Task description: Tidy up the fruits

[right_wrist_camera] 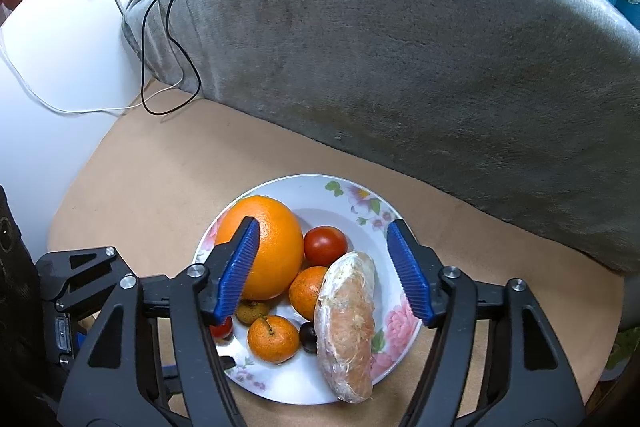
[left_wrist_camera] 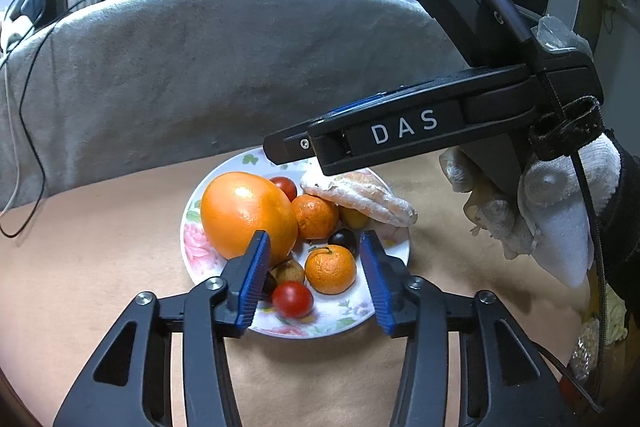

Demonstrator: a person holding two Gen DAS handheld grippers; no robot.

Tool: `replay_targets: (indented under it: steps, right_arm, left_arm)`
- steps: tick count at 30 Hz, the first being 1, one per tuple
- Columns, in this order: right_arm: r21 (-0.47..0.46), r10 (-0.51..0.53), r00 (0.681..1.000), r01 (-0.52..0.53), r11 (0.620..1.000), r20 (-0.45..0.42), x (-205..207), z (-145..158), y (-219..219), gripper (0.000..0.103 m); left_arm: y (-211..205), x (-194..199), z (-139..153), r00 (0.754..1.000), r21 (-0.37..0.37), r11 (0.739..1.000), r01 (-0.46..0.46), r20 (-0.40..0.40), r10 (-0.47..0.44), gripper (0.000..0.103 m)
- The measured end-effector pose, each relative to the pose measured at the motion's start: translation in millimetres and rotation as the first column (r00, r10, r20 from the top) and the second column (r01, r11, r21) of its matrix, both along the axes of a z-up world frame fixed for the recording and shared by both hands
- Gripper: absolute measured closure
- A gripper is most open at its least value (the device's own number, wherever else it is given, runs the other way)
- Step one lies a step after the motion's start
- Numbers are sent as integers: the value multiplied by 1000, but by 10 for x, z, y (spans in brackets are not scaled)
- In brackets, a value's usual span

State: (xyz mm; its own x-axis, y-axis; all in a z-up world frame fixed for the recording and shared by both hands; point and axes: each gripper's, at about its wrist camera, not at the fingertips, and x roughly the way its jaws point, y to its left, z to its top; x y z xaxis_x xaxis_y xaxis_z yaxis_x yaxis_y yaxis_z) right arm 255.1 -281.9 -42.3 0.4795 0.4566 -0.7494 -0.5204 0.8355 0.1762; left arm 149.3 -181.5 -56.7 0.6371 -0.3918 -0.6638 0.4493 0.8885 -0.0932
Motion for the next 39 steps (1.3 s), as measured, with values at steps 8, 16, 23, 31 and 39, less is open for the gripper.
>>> replay_targets:
  steps: [8, 16, 23, 31, 39]
  right_arm:
    - [-9, -5, 1000, 5, 1000, 4, -51, 17, 0, 17]
    - [-18, -12, 1000, 12, 1000, 6, -95, 25, 26, 11]
    - [-20, -16, 1000, 16, 1000, 4, -141, 46, 33, 11]
    - [1, -39, 999, 39, 999, 21, -317, 128, -11, 11]
    - [7, -62, 996, 61, 998, 60, -551, 270, -37, 11]
  left_arm:
    - [34, -20, 50, 1000, 1, 1000, -10, 10, 10, 36]
    - [68, -64, 109, 999, 12, 999, -34, 23, 33, 24]
    - [87, -100, 126, 999, 22, 999, -49, 17, 48, 23]
    - [138, -167, 207, 998, 19, 999, -50, 28, 49, 23]
    - [239, -287, 285, 998, 12, 998, -56, 38, 55, 23]
